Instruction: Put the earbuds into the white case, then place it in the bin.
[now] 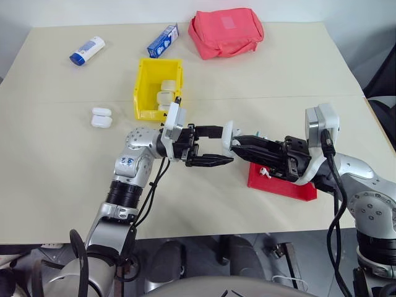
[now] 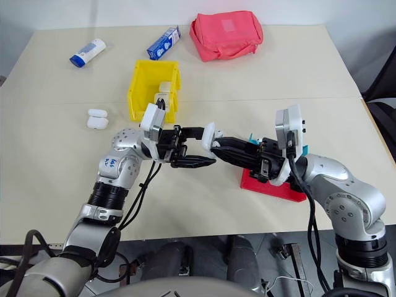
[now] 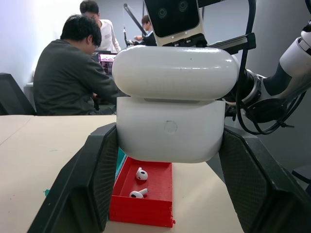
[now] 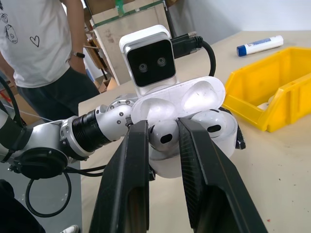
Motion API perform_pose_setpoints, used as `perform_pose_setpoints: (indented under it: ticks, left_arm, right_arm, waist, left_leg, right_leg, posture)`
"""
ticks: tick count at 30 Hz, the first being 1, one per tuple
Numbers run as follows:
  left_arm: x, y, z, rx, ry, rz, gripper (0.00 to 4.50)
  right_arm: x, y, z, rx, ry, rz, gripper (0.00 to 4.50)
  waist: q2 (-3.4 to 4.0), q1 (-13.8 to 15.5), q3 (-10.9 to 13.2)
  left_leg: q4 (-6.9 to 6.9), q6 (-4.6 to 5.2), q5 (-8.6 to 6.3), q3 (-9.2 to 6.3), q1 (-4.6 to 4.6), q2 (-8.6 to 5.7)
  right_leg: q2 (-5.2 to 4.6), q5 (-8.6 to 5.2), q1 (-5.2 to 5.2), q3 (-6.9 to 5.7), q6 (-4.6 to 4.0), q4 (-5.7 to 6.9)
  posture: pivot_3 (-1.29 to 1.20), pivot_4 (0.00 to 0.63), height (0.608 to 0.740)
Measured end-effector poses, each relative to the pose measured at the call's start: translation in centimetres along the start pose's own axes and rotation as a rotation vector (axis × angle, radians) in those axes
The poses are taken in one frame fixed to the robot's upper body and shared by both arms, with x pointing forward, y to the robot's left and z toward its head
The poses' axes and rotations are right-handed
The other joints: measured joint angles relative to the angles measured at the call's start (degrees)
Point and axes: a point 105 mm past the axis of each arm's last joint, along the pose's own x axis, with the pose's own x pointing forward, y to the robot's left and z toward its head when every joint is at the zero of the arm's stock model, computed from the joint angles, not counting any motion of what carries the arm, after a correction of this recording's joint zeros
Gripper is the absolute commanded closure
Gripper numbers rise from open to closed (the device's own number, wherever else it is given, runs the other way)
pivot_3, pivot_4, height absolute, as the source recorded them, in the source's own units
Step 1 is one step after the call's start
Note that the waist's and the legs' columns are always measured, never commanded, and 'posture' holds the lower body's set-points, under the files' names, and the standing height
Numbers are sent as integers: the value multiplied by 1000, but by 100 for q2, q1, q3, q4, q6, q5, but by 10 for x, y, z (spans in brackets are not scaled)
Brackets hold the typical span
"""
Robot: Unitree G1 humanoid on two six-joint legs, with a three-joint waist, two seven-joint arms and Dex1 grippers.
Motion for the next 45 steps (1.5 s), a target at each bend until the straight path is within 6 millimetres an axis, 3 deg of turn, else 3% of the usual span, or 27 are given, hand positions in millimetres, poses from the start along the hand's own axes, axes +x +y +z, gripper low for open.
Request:
perform_pose_setpoints:
  ticks: [16,17,23,31,34,38,43,45]
  left_arm:
    - [0,1,2,22,-10,5,1738]
    - [0,1,3,23,-11,5,1738]
    - [-5,3,7,40,-30,15,1738]
    - [-3,2,8,43,-35,-2,1738]
    - [-3,3,14,65,-16,-28,1738]
    - [-12,10,15,85,87,-27,1738]
    - [-11,16,8,119,240,-77,1738]
    - [-13,18,4,139,296,-82,1738]
  right_arm:
    - [2,2,8,-49,32,7,4010]
    - [3,2,8,-50,34,6,3287]
    - [-4,-11,9,-71,63,-83,1408]
    - [-9,-13,13,-90,62,-116,1408]
    - [-22,-15,12,-97,89,-172,1408]
    - [-44,-7,10,-129,180,-250,1408]
    - [-49,3,12,-190,297,-304,1408]
    - [-47,4,13,-191,317,-322,1776]
  waist:
    - [0,2,0]
    - [0,2,0]
    - [1,7,0]
    - [0,7,1]
    - [0,24,1]
    - [0,37,1]
    - [-2,40,2]
    - [-2,38,2]
  left_leg:
    - [-1,0,0,-3,-3,1]
    - [-1,-1,0,-3,-3,1]
    - [-2,-1,0,-3,-6,1]
    - [-3,-1,0,-4,-8,1]
    - [-3,-1,0,-5,-12,0]
    - [-4,0,0,-3,-12,1]
    - [-6,1,-2,-4,-11,3]
    - [-10,1,-2,-5,-11,5]
  right_leg:
    - [-3,1,0,-1,1,-9]
    - [-3,1,0,-1,1,-9]
    - [-5,1,0,-2,1,-13]
    - [-3,2,0,-4,3,-15]
    - [-2,2,0,-7,3,-18]
    - [2,4,1,-8,6,-20]
    - [1,3,0,-7,5,-39]
    - [-6,3,0,-4,5,-40]
  posture:
    - [0,150,740]
    - [0,150,740]
    - [0,150,740]
    - [0,150,740]
    - [0,150,740]
    - [0,150,740]
    - [0,150,740]
    - [0,150,740]
